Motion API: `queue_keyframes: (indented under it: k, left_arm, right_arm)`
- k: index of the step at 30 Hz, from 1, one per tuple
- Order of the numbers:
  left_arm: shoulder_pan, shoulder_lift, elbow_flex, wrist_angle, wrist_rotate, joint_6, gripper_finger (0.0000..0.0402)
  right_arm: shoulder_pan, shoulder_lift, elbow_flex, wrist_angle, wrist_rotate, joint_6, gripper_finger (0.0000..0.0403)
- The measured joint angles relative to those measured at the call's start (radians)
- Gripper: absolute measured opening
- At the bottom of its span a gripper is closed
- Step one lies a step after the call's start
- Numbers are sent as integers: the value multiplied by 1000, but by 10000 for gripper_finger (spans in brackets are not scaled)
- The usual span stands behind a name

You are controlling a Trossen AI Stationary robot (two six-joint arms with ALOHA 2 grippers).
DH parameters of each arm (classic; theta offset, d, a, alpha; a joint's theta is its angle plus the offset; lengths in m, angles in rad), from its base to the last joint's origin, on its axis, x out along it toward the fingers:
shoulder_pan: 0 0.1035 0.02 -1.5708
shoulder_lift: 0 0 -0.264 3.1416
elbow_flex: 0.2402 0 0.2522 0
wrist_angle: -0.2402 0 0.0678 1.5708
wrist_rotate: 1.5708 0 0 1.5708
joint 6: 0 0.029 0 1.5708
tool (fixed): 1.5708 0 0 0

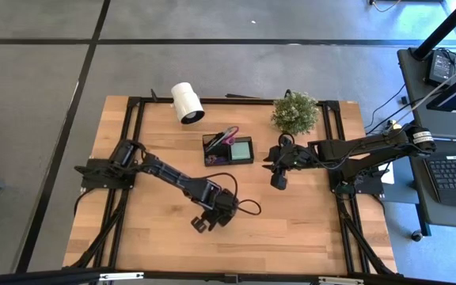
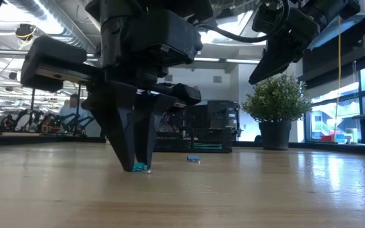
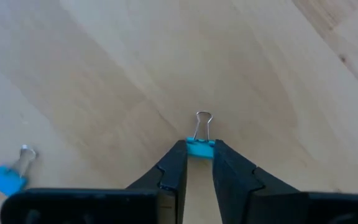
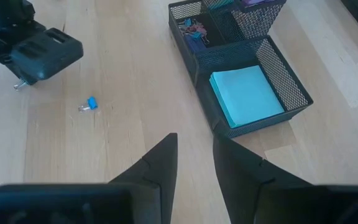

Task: Pick and place office supplies into organizer
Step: Put the blue binder clip into the black desk organizer

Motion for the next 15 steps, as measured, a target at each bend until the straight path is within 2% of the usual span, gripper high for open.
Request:
queue_keyframes:
  k: [6,15]
  left_arm:
    - [48,-73,-10,-22,-10,-131,55]
    - [159,-167,-3,-20,-265,-377,55]
  right_arm:
    - [0,0,0,1,0,3,107]
    - [-1,0,0,8,0,2,107]
